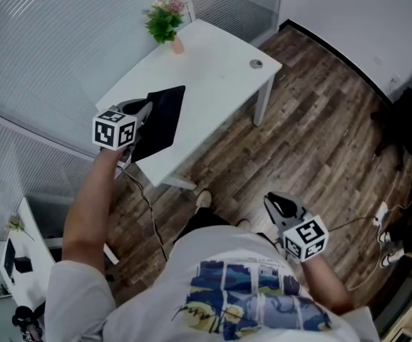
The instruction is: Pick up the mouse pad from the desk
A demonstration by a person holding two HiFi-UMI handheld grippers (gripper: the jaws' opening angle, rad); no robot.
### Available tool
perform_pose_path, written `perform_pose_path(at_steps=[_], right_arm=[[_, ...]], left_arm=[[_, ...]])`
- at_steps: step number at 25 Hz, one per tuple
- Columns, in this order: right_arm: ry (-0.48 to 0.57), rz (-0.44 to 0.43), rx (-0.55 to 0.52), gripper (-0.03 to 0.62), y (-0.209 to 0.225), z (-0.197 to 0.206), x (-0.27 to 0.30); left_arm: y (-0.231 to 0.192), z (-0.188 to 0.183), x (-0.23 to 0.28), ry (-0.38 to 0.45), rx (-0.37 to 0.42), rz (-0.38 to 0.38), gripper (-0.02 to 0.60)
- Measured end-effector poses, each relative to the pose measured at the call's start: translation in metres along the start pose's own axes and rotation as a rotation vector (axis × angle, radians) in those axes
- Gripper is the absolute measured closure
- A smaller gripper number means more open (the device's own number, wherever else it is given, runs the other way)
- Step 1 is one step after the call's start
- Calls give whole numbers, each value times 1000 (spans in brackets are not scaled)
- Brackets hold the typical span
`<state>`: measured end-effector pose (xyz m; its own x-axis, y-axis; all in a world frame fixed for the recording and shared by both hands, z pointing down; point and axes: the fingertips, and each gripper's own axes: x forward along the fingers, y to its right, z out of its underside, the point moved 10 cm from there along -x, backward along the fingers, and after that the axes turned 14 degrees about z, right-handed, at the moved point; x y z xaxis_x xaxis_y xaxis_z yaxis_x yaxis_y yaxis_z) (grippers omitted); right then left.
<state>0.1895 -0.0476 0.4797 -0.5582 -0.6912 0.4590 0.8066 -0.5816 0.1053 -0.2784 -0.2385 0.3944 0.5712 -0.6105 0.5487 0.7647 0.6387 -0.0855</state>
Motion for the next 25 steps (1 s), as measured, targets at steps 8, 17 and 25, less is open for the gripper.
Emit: perform_pose_path(at_steps=[8, 17, 25], right_arm=[[1, -24, -5, 560, 5, 17, -19], [10, -38, -10, 561, -1, 22, -35], [25, -37, -18, 563, -8, 29, -49]], left_arm=[[38, -31, -38, 80, 7, 8, 552], [85, -78, -78, 144, 49, 54, 552], [120, -97, -104, 188, 64, 95, 552]])
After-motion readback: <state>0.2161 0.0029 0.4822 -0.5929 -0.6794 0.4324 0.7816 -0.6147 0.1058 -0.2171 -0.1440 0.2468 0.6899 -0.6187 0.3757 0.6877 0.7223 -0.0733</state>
